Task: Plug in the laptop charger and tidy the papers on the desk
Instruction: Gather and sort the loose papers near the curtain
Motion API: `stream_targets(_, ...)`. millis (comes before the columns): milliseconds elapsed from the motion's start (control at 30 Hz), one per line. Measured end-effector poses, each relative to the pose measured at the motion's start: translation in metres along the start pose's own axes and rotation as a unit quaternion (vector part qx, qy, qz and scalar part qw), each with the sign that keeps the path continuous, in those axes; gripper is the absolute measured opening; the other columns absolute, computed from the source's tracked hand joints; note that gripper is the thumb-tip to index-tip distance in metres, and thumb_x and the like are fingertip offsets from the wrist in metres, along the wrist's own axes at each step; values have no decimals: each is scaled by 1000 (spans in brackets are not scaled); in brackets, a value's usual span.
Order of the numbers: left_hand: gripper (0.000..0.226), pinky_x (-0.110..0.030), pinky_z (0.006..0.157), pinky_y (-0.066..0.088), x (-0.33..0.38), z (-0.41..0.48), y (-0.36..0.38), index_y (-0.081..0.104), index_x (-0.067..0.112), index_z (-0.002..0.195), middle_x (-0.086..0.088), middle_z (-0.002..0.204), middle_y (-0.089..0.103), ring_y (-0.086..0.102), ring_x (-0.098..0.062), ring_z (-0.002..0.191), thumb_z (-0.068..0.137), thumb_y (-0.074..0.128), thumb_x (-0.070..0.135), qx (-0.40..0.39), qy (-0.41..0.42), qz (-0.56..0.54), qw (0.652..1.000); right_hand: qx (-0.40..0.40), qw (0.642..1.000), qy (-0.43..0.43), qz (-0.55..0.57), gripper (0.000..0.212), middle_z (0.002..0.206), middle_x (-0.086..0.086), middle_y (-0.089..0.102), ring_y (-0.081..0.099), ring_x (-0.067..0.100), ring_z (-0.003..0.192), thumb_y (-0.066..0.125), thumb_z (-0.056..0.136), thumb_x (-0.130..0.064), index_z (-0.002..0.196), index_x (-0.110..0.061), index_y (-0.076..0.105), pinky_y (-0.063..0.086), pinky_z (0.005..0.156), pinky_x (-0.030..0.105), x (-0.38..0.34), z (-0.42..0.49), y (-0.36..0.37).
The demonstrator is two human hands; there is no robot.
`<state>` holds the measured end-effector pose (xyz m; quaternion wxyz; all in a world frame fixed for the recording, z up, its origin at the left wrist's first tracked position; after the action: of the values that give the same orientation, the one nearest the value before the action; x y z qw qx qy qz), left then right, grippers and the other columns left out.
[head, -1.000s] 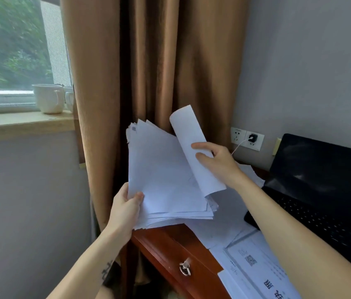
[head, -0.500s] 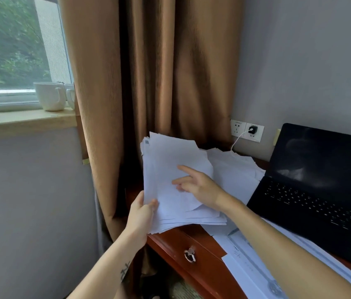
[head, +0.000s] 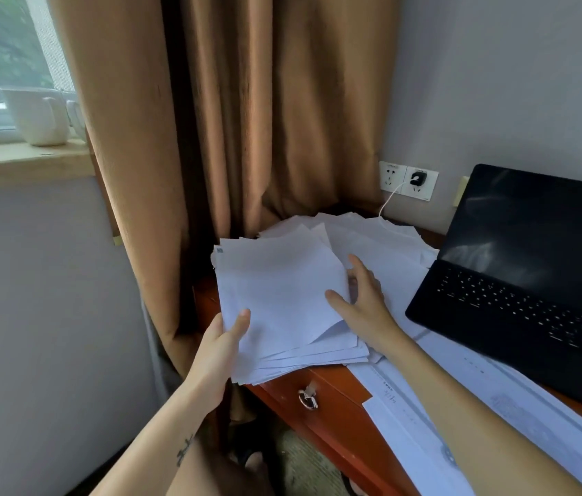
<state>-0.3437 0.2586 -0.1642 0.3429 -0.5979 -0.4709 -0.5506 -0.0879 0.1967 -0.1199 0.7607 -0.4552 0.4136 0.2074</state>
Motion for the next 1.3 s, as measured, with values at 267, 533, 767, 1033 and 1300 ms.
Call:
stream_targets(267, 34, -44, 99, 55, -6, 5, -2, 62, 32, 120, 7, 117, 76, 72, -20, 109, 99, 66, 6, 19, -7, 17, 1000, 70, 992, 5, 105, 34, 100, -1, 65, 61, 6, 96, 52, 103, -18, 134, -31, 56, 45, 91, 22, 8, 1, -22)
stream_targets(533, 36, -55, 100, 54, 17, 28, -25, 64, 35, 113, 2, 116, 75, 71, -29, 109, 101, 59, 2, 66, 16, 6, 998, -80, 972, -31, -221, 63, 140, -17, 42, 28, 7, 135, 49, 86, -67, 143, -39, 48, 22, 115, 29, 28, -1, -12)
stream_targets(767, 31, -44, 95, 55, 39, 42, -60, 64, 28, 123, 4, 115, 75, 71, -24, 106, 103, 60, 5, 80, 21, 37, 996, -191, 925, 18, -327, 116, 165, -18, 2, -6, 10, 153, 44, 68, -94, 161, -34, 7, -3, 126, 44, 17, -18, 0)
stream_targets(1033, 35, -36, 79, 55, 37, 34, -88, 65, 32, 118, 3, 112, 75, 72, -25, 99, 103, 58, 2, 81, 19, 18, 996, -113, 925, -28, -361, 96, 162, 0, 30, 27, 22, 148, 55, 88, -65, 161, -18, 16, 28, 118, 41, -19, -22, 16)
stream_targets(1300, 40, -39, 76, 54, 32, 18, -112, 61, 30, 133, -4, 118, 75, 71, -30, 99, 102, 60, 4, 81, 13, -16, 996, 53, 879, -179, -439, 33, 74, -1, 68, 63, 23, 65, 51, 81, -30, 99, -16, 73, 43, 49, 29, -38, -21, 17)
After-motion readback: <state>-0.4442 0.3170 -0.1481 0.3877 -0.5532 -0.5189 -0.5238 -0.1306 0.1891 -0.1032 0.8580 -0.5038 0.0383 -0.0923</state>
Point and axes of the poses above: each hand's wrist, its own z-axis towards the middle knuckle, its own y-axis out of the palm, x = y × z, the point moved 7 cm from there along z, towards the middle knuckle
